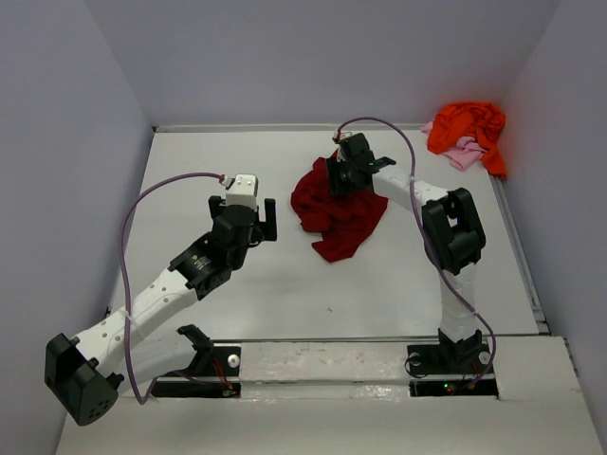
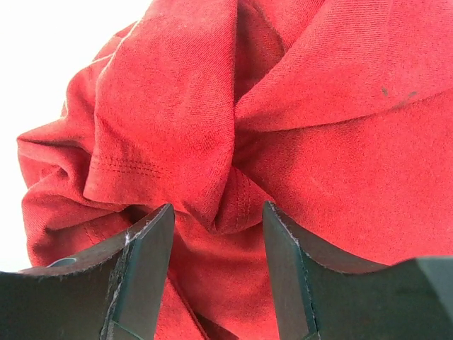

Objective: Fold and stack the t-shirts
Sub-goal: Flatten the tshirt out

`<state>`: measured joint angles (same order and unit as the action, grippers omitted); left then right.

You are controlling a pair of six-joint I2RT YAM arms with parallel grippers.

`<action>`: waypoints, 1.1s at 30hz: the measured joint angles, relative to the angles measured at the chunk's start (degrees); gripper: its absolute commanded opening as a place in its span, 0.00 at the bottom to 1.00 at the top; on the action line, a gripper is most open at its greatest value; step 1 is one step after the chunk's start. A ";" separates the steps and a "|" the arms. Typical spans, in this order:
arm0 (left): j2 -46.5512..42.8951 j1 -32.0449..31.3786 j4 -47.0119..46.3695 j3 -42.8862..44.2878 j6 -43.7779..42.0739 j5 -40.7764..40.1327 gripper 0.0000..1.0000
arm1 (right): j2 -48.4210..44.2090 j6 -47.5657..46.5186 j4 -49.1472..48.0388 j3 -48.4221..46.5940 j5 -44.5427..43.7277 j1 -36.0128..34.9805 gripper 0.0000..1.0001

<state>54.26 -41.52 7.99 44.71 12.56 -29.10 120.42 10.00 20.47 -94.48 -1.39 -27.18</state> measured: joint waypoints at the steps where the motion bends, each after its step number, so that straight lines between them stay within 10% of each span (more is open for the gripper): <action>1: 0.00 0.00 0.00 0.00 0.00 0.00 0.99 | 0.00 -0.11 0.02 0.00 0.00 0.00 0.57; 10: 0.48 0.00 0.00 0.00 0.00 0.00 0.99 | 3.04 -0.83 -0.20 -0.33 0.22 0.00 0.00; 20: 0.55 0.00 0.00 0.00 0.00 -0.04 0.99 | 1.75 -0.76 0.24 0.48 0.35 0.00 0.00; 33: 0.52 0.00 0.00 0.00 0.00 -0.31 0.99 | -25.33 0.72 5.11 -8.63 3.61 0.00 0.00</action>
<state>54.78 -41.52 7.99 44.71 12.56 -29.41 95.09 10.72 25.58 -103.11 2.22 -27.18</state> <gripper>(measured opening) 0.989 0.037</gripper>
